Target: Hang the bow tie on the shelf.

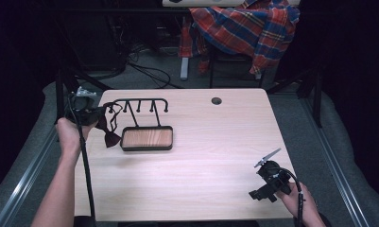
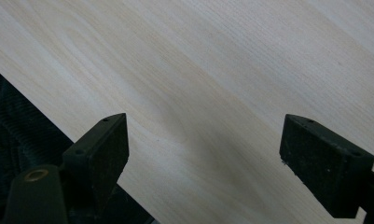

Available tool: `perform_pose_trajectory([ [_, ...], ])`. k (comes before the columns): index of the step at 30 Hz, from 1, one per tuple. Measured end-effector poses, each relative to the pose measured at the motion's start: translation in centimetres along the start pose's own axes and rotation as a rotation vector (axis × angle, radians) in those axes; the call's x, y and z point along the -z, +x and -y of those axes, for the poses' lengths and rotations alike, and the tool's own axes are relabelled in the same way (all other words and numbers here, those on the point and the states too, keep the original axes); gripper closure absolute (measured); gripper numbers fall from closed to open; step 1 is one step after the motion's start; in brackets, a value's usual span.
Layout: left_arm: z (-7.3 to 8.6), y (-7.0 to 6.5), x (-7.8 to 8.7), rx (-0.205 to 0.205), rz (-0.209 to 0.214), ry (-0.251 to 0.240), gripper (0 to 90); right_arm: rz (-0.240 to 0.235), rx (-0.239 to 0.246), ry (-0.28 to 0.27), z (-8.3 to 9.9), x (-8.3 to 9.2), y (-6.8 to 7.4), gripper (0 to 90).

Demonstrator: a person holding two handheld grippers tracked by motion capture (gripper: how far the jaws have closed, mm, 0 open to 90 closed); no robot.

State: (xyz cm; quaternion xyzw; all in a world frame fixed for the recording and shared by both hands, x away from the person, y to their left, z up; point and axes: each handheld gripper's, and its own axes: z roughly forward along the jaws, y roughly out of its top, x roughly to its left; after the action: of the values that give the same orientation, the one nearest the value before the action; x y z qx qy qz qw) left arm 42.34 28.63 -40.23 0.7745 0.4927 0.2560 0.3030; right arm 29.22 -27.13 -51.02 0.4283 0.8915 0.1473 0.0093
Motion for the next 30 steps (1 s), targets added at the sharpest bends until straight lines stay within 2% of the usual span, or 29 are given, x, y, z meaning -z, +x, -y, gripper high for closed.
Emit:
perform_pose_trajectory([
  [6, 0.1, 0.5, -1.2, 0.025, 0.003, 0.032, 88.5, 0.001, -0.004, -0.004, 0.0, 0.0, 0.0, 15.4],
  [14, 0.7, 1.2, -2.9, 0.101, 0.006, 0.05, 88.2, 0.004, 0.0, 0.0, 0.0, -0.1, 0.1, 15.4],
  [26, 0.7, 1.2, -4.1, 0.111, -0.007, 0.041, 87.9, 0.002, 0.003, 0.01, 0.0, -0.2, 0.1, 15.5],
  [28, 0.8, 1.1, -4.4, 0.118, -0.004, 0.043, 87.8, 0.002, -0.001, -0.005, 0.0, -0.3, 0.2, 15.4],
  [30, 0.9, 1.0, -4.7, 0.109, -0.006, 0.05, 87.6, 0.004, 0.007, 0.006, 0.0, -0.2, 0.1, 15.4],
])
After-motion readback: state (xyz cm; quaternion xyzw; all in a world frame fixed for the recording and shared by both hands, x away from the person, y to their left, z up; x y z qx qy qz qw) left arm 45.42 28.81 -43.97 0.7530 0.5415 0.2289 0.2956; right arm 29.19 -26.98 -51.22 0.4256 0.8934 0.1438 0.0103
